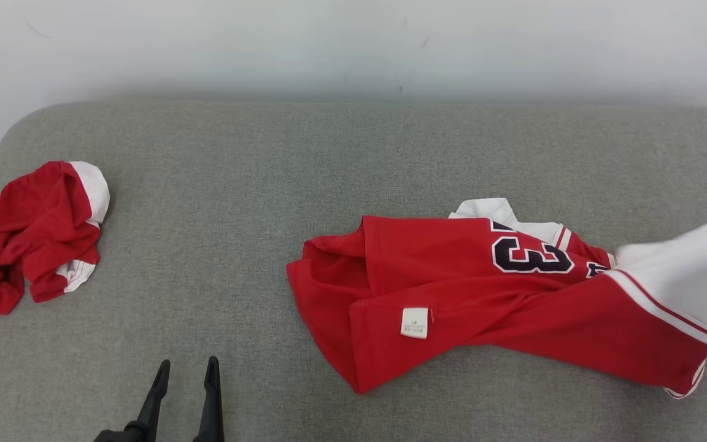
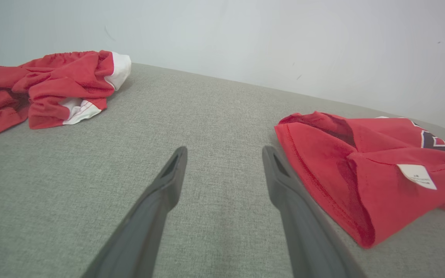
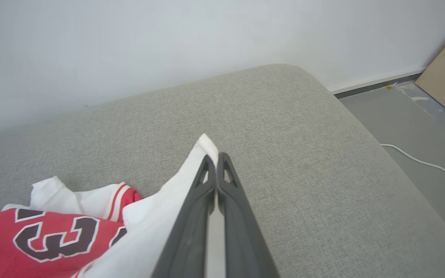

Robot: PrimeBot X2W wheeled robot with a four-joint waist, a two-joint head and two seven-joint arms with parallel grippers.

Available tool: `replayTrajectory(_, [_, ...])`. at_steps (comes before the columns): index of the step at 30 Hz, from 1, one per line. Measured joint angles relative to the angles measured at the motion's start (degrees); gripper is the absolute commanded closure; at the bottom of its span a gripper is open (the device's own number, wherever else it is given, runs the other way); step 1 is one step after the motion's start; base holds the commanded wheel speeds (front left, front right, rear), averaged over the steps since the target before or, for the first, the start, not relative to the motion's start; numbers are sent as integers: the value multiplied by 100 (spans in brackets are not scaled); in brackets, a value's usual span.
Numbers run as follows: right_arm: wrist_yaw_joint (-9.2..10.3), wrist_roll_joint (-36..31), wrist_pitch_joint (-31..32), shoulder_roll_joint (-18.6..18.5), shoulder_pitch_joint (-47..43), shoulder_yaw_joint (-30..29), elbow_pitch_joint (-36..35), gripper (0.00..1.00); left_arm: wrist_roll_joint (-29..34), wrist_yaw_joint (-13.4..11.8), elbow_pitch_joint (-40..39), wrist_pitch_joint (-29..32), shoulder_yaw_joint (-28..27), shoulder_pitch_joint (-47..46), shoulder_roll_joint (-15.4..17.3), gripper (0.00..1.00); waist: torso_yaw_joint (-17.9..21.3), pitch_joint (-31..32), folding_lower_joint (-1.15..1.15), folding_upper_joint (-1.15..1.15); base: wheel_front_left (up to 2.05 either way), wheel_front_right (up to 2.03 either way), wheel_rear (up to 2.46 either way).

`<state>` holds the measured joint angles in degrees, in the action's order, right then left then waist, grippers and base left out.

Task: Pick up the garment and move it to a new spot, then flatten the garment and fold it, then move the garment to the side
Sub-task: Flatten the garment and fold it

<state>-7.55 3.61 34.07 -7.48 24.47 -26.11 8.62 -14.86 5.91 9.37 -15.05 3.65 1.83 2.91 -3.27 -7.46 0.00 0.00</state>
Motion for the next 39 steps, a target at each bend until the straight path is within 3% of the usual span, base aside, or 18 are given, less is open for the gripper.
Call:
replayTrajectory(7, [0, -411, -211, 243, -210, -857, 151, 100, 14, 15, 30, 0, 40, -2, 0, 0, -20, 40, -1, 0, 0, 0, 0])
replayTrajectory(9, [0, -508, -298, 282, -252, -979, 297, 0, 16, 18, 33, 0, 38, -1, 0, 0, -26, 47, -1, 0, 0, 0, 0])
replayTrajectory(16, [0, -837, -501, 385, -543, -1262, 582, 0, 24, 23, 60, 0, 30, 37, 0, 0, -37, 124, -1, 0, 0, 0, 0])
replayTrajectory(20, [0, -776, -913, 426, -781, -1237, 466, 0, 24, 27, 73, 0, 26, 97, 0, 0, -23, 217, -1, 0, 0, 0, 0])
replayTrajectory(30, [0, 310, -2207, 455, -1996, 69, -343, 0, 23, 41, 94, 0, -62, 288, 0, 0, 95, 492, -1, 0, 0, 0, 0])
replayTrajectory(39, [0, 491, -3468, 457, -3018, 1126, -803, 0, 20, 40, 99, 0, -107, 407, 0, 0, 150, 746, -1, -1, 0, 0, 0])
